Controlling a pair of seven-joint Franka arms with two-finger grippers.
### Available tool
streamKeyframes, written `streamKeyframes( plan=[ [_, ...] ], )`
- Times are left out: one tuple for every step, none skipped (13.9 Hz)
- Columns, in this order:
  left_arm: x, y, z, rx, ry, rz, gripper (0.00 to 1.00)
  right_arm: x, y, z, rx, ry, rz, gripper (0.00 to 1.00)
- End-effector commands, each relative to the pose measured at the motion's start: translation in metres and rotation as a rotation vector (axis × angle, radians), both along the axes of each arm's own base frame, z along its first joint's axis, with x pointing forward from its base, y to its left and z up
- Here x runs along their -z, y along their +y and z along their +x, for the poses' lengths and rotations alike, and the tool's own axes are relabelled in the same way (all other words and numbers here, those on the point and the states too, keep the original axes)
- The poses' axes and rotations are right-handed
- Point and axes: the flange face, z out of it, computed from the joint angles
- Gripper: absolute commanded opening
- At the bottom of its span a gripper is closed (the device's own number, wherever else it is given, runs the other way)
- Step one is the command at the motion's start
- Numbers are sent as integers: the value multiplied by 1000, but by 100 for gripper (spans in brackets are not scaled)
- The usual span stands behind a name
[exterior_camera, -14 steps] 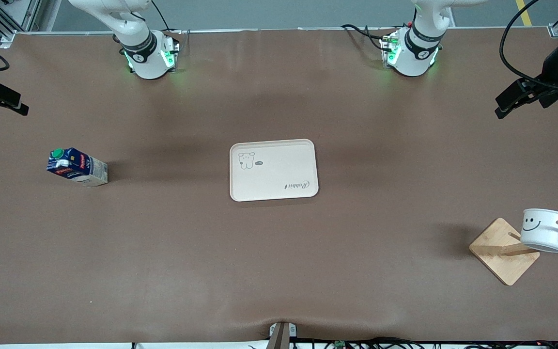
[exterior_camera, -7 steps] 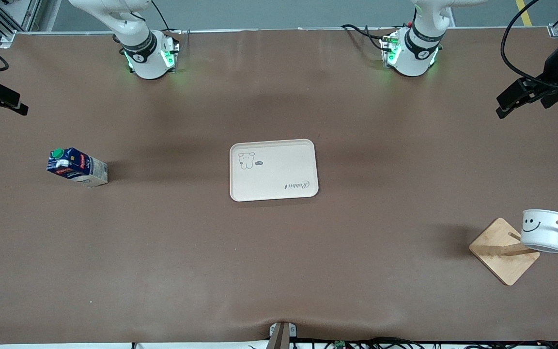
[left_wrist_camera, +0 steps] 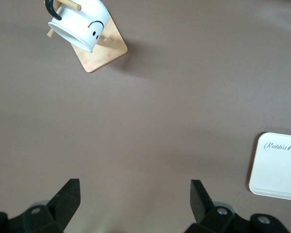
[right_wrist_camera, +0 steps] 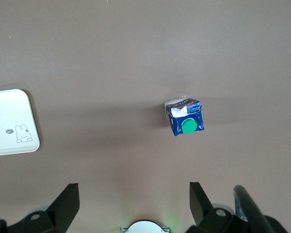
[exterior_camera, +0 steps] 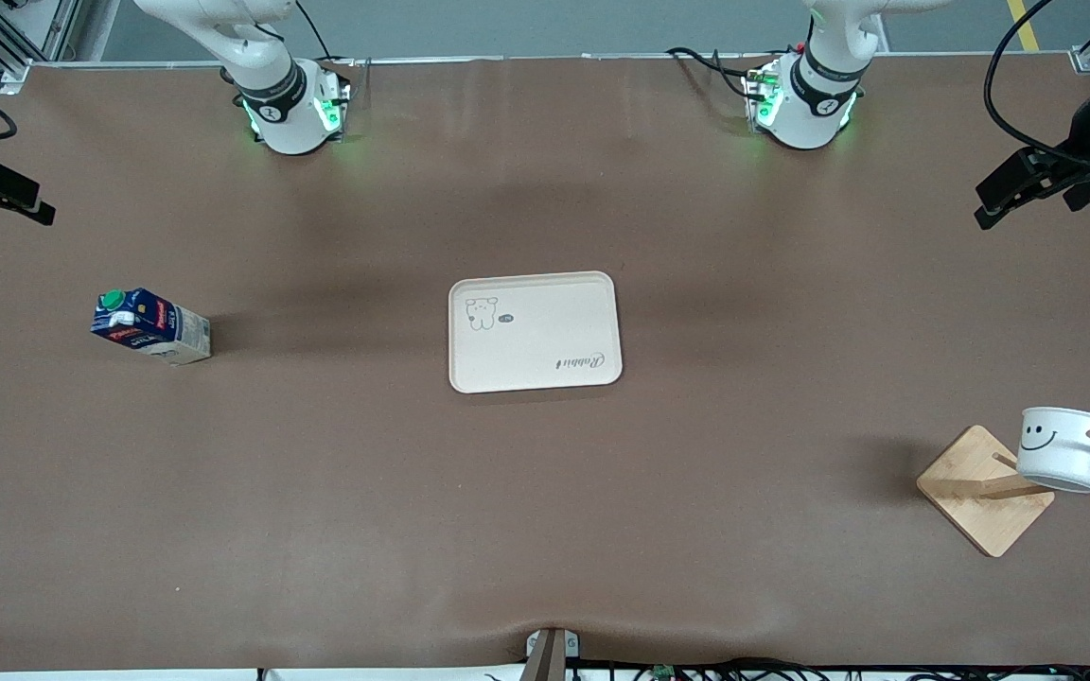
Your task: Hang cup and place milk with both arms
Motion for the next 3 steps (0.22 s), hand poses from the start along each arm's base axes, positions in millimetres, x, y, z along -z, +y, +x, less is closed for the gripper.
streamKeyframes(
  plan=[
    [-4, 3, -3, 17, 9, -11, 100, -1, -2, -2, 3, 4, 14, 100],
    [-4, 3, -3, 19, 11, -11, 100, 0, -5, -2, 9, 7, 14, 100],
    [-5, 4, -3, 17, 9, -11, 100, 1, -11, -3, 19, 10, 15, 100]
  ],
)
